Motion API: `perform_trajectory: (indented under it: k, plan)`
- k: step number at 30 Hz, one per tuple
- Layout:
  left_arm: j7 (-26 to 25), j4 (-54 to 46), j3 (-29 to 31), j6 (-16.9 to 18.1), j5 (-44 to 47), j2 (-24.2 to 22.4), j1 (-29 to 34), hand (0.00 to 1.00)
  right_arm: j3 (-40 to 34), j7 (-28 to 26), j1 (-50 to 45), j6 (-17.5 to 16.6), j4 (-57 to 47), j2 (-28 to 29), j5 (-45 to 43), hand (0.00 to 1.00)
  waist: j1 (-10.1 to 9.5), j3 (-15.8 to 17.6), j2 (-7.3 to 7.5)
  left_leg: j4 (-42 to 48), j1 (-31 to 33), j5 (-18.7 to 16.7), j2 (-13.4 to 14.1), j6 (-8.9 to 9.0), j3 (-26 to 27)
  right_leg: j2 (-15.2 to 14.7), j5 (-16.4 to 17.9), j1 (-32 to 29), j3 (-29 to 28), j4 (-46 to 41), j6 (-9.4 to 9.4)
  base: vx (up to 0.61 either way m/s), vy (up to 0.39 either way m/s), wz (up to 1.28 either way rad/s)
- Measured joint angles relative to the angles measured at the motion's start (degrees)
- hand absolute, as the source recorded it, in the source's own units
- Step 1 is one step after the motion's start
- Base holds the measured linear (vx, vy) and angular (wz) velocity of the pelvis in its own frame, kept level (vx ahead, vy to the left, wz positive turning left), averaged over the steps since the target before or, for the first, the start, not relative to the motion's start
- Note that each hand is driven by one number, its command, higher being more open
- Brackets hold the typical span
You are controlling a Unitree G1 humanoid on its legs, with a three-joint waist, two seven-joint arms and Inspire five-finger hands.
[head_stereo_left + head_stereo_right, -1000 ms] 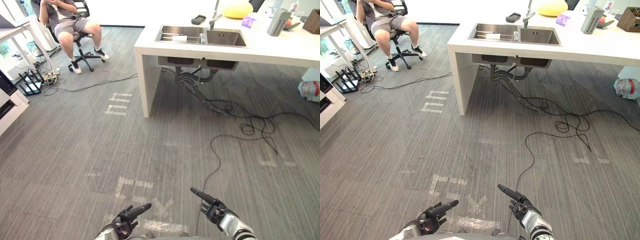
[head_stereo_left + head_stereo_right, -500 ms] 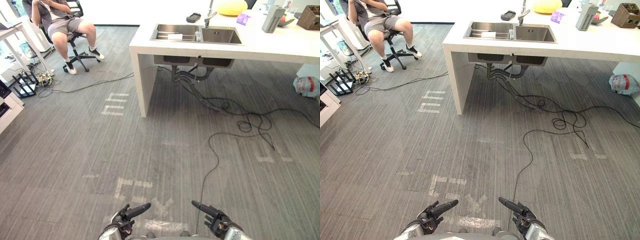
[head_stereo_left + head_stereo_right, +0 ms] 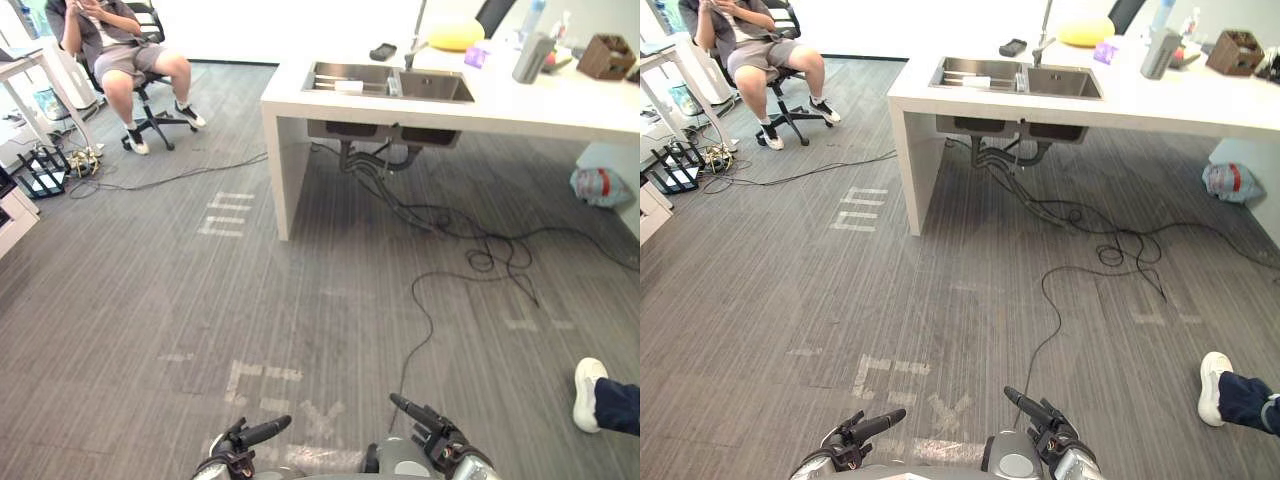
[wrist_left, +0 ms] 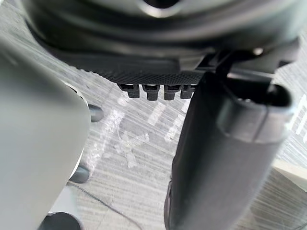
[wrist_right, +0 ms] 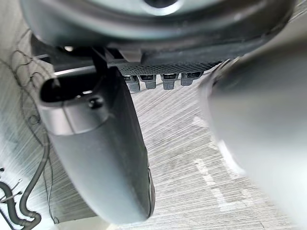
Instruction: Walk over to the sink, pick up the cup, carry it to the dishwasher, place the cup inside the dishwasher, then close the dishwasher door
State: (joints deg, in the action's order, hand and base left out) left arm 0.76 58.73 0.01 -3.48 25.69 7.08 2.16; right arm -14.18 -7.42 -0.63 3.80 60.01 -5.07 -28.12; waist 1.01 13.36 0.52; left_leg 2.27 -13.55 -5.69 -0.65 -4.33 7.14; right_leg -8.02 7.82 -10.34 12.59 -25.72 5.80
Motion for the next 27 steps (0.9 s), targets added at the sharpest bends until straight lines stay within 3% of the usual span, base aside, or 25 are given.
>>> perform_trajectory:
  k: [3, 6, 7, 8, 10, 11, 12, 13, 14, 15, 16, 18, 20, 21, 22, 23, 24, 25, 27]
  plan:
    - [-0.02, -0.59, 0.22, -0.8, 0.23, 0.37, -0.03, 1.0, 0.0, 0.22, -0.2, 0.05, -0.85, 0.24, -1.71, 1.0, -0.02, 1.38, 0.47, 4.18, -0.28, -3.82, 0.34, 0.89, -1.33, 0.2, -6.44, -0.84, -0.54, 14.39, 0.14, 0.21, -0.09, 0.28]
    - [0.01, -2.54, 0.71, -1.14, 1.05, 0.61, 1.01, 1.0, -0.04, 0.23, -1.06, 0.34, -2.26, 0.75, -1.78, 1.0, -0.16, 1.55, 1.68, 7.12, -2.71, -8.91, 0.2, 3.19, -1.95, -0.17, -6.54, -0.16, 0.16, 17.61, 0.08, 0.26, -0.182, 0.1]
    - [0.09, -2.96, 0.8, -1.16, 1.43, 0.76, 1.32, 1.0, -0.06, 0.08, -1.36, 0.4, -2.51, 0.94, -1.8, 1.0, -0.23, 1.27, 2.13, 7.44, -3.28, -9.97, 0.15, 3.66, -2.07, -0.18, -6.84, 0.24, 0.35, 17.61, -0.93, 0.48, -0.294, 0.05]
    - [0.27, -3.2, 0.9, -1.47, 1.44, 0.11, 1.31, 1.0, -0.42, 0.03, -1.36, 0.56, -2.89, 0.5, -2.06, 1.0, 0.11, 1.22, 0.94, 7.78, -4.26, -11.85, 1.87, 4.46, -2.38, 0.72, -9.75, -0.53, 1.37, 14.73, -3.13, 0.45, -0.245, 0.1]
    - [0.82, -3.28, 0.87, -1.84, 1.45, -0.85, 1.61, 1.0, -1.31, -0.04, -1.99, 1.01, -3.74, 0.1, -2.14, 1.0, 0.78, -0.43, -1.77, 6.26, -5.6, -13.74, 5.71, 4.65, -2.66, 3.5, -9.63, -1.61, 3.44, 11.31, -3.36, 0.55, -0.255, 0.13]
    - [1.26, -3.0, 0.91, -1.83, 2.24, -1.85, 1.86, 1.0, -1.88, -0.06, -2.24, 1.91, -4.01, 0.45, -2.18, 1.0, 0.71, -1.73, -2.74, 9.4, -5.09, -13.09, 7.68, 5.57, -3.23, 5.65, -9.3, -1.62, 4.87, 10.54, -6.12, 0.64, -0.294, 0.02]
    - [1.62, -2.82, 1.27, -1.49, 2.42, -2.07, 1.55, 1.0, -2.34, -0.08, -2.32, 2.2, -3.8, 0.51, -2.19, 1.0, 0.57, -1.98, -2.44, 13.68, -3.24, -12.64, 8.09, 6.18, -3.38, 6.11, -9.29, -1.35, 4.85, 10.49, -8.16, 0.62, -0.306, -0.09]
    - [3.11, -2.77, 2.45, -1.08, 2.78, -2.16, 1.25, 1.0, -2.59, -0.23, -2.18, 2.48, -3.29, 0.26, -2.22, 1.0, 0.59, -2.39, -2.52, 25.36, 1.49, -10.58, 9.25, 9.21, -4.3, 7.0, -8.62, 0.2, 4.94, 10.97, -9.96, 0.4, -0.22, -0.1]
    - [3.41, -2.68, 2.8, -0.69, 3.14, -2.37, 1.07, 1.0, -2.48, -0.38, -2.22, 2.5, -3.23, 0.15, -2.22, 1.0, 0.71, -2.45, -2.81, 31.45, 4.03, -8.44, 9.83, 11.71, -5.22, 7.47, -7.91, 1.49, 5.1, 11.46, -10.93, 0.51, -0.216, -0.05]
    - [3.75, -2.68, 3.49, 0.69, 4.01, -2.97, 0.95, 1.0, -1.87, -0.99, -2.45, 2.49, -2.72, -0.22, -2.1, 1.0, 0.91, -2.57, -3.65, 43.96, 9.3, -1.39, 11.66, 14.78, -5.83, 8.92, -6.51, 4.93, 4.97, 13.46, -11.95, 0.52, -0.151, -0.02]
    - [4.24, -2.97, 4.75, 1.78, 5.05, -3.7, 0.89, 1.0, -1.12, -1.36, -2.61, 2.45, -1.66, -0.9, -1.93, 1.0, 0.84, -2.22, -4.66, 56.24, 14.73, -1.29, 13.94, 13.74, -4.93, 10.87, -5.43, 9.18, 4.7, 16.27, -13.5, 0.62, -0.169, -0.06]
    - [4.43, -4.67, 5.16, 2.3, 7.37, -4.02, 0.38, 1.0, -1.1, -1.5, -2.19, 2.45, 0.41, -1.56, -1.95, 1.0, -0.21, -1.58, -5.03, 64.27, 20.32, -3.09, 12.91, 11.88, -4.69, 12.02, -4.02, 14.84, 2.92, 18.4, -15.27, 0.47, -0.072, -0.41]
    - [4.65, -6.84, 5.2, 2.42, 8.76, -4.46, 0.37, 1.0, -0.88, -1.68, -1.21, 2.42, 1.19, -1.55, -2.04, 1.0, -2.16, -1.09, -4.64, 59.3, 25.24, -4.98, 9.22, 11.91, -4.59, 11.87, -2.64, 18.29, -0.54, 19.34, -15.2, 0.45, -0.004, -1.03]
    - [4.99, -9.03, 6.81, 2.34, 8.77, -5.37, 0.56, 1.0, -0.84, -1.8, 0.43, 2.42, 1.4, -1.49, -2.06, 1.0, -3.17, -0.68, -4.56, 47.36, 27.46, -6.17, 7.9, 11.7, -2.84, 11.73, -2.65, 20.06, -3.93, 20.23, -13.33, 0.4, 0.063, -1.21]
    - [5.1, -9.49, 7.51, 2.32, 8.78, -5.66, 0.56, 1.0, -0.79, -1.78, 1.13, 2.42, 1.2, -1.1, -2.02, 1.0, -3.31, -0.34, -4.34, 38.56, 27.87, -5.98, 7.25, 11.47, -1.58, 11.29, -2.48, 21.54, -5.68, 21.18, -12.97, 0.42, 0.089, -1.15]
    - [5.08, -9.62, 7.62, 2.48, 8.83, -5.67, 0.53, 1.0, -0.8, -1.68, 1.38, 2.46, 0.77, -0.76, -1.98, 1.0, -3.33, -0.01, -4.01, 31.88, 27.82, -5.26, 6.48, 10.95, -1.05, 10.69, -2.16, 22.45, -6.45, 21.78, -12.43, 0.33, 0.114, -0.7]
    - [4.79, -9.88, 7.67, 3.08, 8.87, -5.82, 0.42, 1.0, -1.05, -1.56, 1.03, 2.5, -0.82, -0.3, -1.99, 1.0, -3.14, 0.51, -3.49, 19.17, 27.39, -2.2, 5.22, 9.85, 0.41, 9.46, -1.38, 24.23, -7.74, 22.89, -11.36, 0.42, 0.166, -0.47]
    - [4.34, -9.84, 7.49, 3.98, 9.32, -6.22, 0.16, 1.0, -1.59, -1.55, 0.42, 2.52, -1.64, -0.43, -2.02, 1.0, -2.92, 0.91, -3.69, 9.03, 26.95, 1.66, 4.69, 10.75, 1.46, 8.66, -0.41, 26.27, -8.32, 24.29, -10.29, 0.51, 0.219, -0.27]
    - [4.44, -9.83, 7.28, 6.24, 11.48, -6.5, 0.23, 1.0, -1.78, -1.61, -0.56, 3.06, -1.53, -1.23, -2.0, 1.0, -2.38, 2.19, -4.54, 5.59, 27.11, 2.31, 5.86, 11.18, 3.2, 8.74, 2.43, 30.21, -8.25, 24.89, -8.62, 0.41, 0.211, 0.04]
